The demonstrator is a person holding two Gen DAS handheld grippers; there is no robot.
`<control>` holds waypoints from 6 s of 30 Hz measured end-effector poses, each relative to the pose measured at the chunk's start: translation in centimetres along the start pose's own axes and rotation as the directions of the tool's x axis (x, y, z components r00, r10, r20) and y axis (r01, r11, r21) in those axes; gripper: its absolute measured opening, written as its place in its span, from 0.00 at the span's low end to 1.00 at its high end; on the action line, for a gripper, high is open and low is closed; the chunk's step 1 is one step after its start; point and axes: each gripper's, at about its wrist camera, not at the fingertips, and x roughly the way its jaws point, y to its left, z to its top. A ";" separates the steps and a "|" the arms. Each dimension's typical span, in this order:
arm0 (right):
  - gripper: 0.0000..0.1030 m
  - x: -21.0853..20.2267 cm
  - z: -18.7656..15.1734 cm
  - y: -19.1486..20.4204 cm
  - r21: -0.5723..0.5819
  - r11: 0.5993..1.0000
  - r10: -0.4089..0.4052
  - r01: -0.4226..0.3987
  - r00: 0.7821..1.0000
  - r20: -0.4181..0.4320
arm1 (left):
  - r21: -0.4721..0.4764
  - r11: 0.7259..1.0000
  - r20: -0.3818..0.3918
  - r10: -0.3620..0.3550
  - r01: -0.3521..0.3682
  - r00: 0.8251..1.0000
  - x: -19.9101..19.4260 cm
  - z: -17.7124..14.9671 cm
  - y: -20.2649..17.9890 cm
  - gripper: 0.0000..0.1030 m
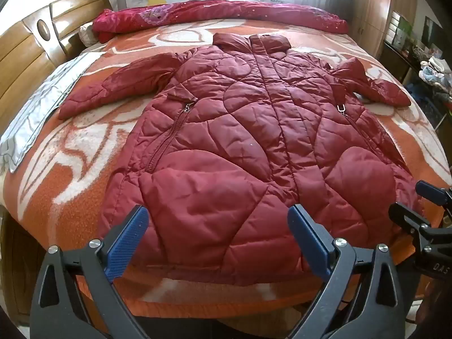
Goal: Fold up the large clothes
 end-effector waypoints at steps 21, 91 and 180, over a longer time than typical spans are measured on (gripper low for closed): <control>0.88 0.4 -0.1 -0.3 -0.001 1.000 0.005 -0.005 1.000 -0.010 | -0.001 1.000 0.002 0.000 0.000 1.000 0.1 -0.2 -0.1 0.97; 0.73 14.8 13.0 -41.8 0.729 0.684 -0.183 0.030 0.974 0.131 | -0.093 0.994 -0.188 -0.065 0.048 0.980 11.7 9.5 0.0 0.97; 0.57 17.7 22.5 -4.0 -0.154 0.983 0.137 -0.099 0.956 0.261 | -0.167 0.900 -0.023 -0.412 0.403 0.911 21.6 28.7 8.5 0.08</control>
